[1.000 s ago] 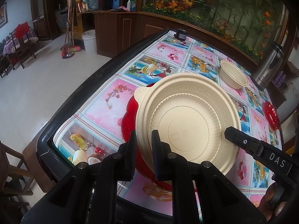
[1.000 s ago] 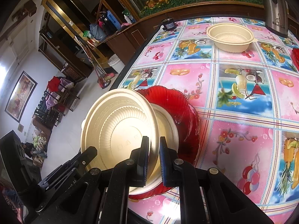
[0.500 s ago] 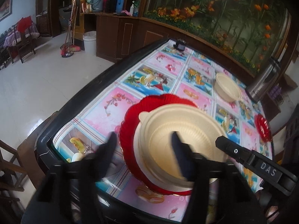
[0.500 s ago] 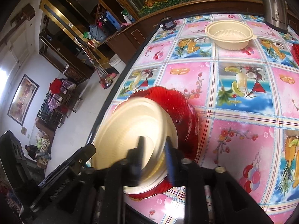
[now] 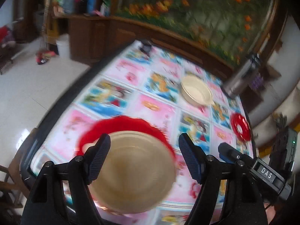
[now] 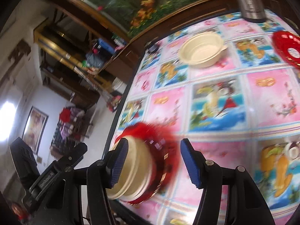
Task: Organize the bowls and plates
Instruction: 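Move the left tool to another beige plate and grasp its rim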
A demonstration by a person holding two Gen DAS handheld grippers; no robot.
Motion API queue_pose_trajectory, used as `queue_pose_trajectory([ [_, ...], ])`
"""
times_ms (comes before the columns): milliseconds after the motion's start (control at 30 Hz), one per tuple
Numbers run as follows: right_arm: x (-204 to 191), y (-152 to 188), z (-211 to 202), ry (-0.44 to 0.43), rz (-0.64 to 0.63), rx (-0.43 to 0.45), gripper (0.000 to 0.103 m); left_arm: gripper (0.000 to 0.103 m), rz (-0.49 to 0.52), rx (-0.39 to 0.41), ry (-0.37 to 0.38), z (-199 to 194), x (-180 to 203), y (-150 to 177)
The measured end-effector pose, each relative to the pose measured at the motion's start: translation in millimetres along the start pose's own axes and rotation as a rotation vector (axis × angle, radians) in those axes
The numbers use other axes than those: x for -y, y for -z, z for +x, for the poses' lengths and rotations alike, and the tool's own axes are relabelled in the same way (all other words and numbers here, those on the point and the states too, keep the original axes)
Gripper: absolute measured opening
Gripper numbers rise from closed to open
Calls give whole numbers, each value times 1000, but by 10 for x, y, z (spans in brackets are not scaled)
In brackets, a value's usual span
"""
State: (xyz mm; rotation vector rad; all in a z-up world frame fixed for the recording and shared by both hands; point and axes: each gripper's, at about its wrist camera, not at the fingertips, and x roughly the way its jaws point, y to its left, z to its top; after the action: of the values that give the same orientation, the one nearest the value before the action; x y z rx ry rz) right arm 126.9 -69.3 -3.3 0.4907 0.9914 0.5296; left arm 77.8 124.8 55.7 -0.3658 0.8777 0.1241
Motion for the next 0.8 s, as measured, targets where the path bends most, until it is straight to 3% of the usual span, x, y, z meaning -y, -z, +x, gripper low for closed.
queue_pose_trajectory([
  [67,133,-138,-72,13,16,10,61,75,37,-19,28,113,242,-116],
  [267,482,-613,-240,63,61,53,61,75,94,-68,-8,526,808,-450],
  [533,855,-1305,-108,147,83,63,61,75,-26,-197,-61,1336,1064,-827],
  [800,1166,-1944,418,218,90,15,54,75,-87,-251,-104,1991,1227,-1057],
])
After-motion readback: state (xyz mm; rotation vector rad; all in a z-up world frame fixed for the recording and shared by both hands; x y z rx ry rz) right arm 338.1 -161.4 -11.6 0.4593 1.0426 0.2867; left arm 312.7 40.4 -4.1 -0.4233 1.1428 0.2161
